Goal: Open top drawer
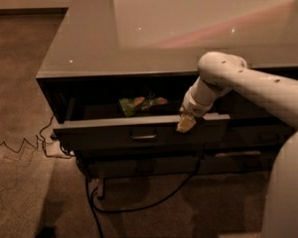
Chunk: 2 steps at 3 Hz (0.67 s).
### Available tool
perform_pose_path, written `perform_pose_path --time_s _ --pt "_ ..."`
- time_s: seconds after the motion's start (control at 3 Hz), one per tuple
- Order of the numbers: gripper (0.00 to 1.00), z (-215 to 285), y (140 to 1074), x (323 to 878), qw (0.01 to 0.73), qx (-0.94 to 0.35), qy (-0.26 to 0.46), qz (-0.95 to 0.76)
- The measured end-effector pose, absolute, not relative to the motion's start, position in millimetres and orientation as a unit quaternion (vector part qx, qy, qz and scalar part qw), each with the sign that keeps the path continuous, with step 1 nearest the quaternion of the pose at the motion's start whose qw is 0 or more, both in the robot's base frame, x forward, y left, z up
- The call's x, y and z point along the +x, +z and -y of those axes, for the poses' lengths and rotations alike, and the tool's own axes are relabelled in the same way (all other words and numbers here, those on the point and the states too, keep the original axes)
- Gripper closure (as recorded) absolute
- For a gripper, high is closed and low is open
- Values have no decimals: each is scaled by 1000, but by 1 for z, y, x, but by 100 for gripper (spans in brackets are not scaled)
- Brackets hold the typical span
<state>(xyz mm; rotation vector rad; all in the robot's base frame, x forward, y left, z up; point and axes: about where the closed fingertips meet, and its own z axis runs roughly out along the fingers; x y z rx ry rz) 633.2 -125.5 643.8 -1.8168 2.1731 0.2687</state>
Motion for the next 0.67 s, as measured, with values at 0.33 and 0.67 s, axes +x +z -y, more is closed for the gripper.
perform_pose_path --time_s 0.33,0.67 --pt "100 126 642 627 143 -632 103 -755" --pt "100 125 637 621 136 -631 115 -755"
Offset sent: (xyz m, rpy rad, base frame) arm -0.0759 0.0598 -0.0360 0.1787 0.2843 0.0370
